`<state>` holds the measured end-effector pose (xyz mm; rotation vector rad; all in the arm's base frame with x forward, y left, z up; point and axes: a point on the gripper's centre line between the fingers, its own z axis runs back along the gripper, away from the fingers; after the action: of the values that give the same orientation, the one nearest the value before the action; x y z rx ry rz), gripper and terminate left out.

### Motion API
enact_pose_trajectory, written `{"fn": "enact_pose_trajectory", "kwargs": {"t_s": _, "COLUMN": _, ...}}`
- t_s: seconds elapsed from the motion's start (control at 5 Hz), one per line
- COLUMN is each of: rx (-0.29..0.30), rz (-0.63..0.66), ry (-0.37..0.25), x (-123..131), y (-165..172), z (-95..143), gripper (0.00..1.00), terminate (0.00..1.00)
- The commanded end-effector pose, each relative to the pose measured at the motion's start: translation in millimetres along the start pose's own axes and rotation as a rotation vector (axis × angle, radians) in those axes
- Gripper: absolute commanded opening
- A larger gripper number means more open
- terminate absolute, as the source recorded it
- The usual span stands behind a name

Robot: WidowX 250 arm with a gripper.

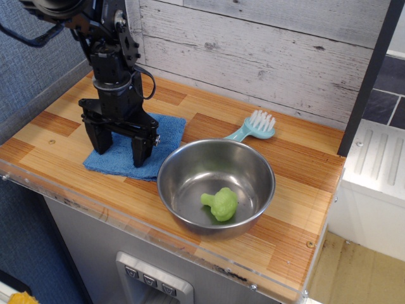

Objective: Move the blue cloth straight back to the wall

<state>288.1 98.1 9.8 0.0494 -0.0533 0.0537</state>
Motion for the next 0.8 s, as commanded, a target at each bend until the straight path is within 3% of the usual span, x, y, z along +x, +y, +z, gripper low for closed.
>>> {"fn": "enact_pose_trajectory", "kwargs": {"t_s": 0.0, "rx": 0.026, "rz": 0.030, "ry": -0.027, "x": 29, "y": 7, "z": -1, "gripper": 1.00, "terminate": 0.00}}
{"fn": "enact_pose_trajectory", "kwargs": {"t_s": 0.6, "rx": 0.016, "rz": 0.026, "ry": -0.047, "x": 95, "y": 1, "z": -7, "gripper": 1.00, "terminate": 0.00}}
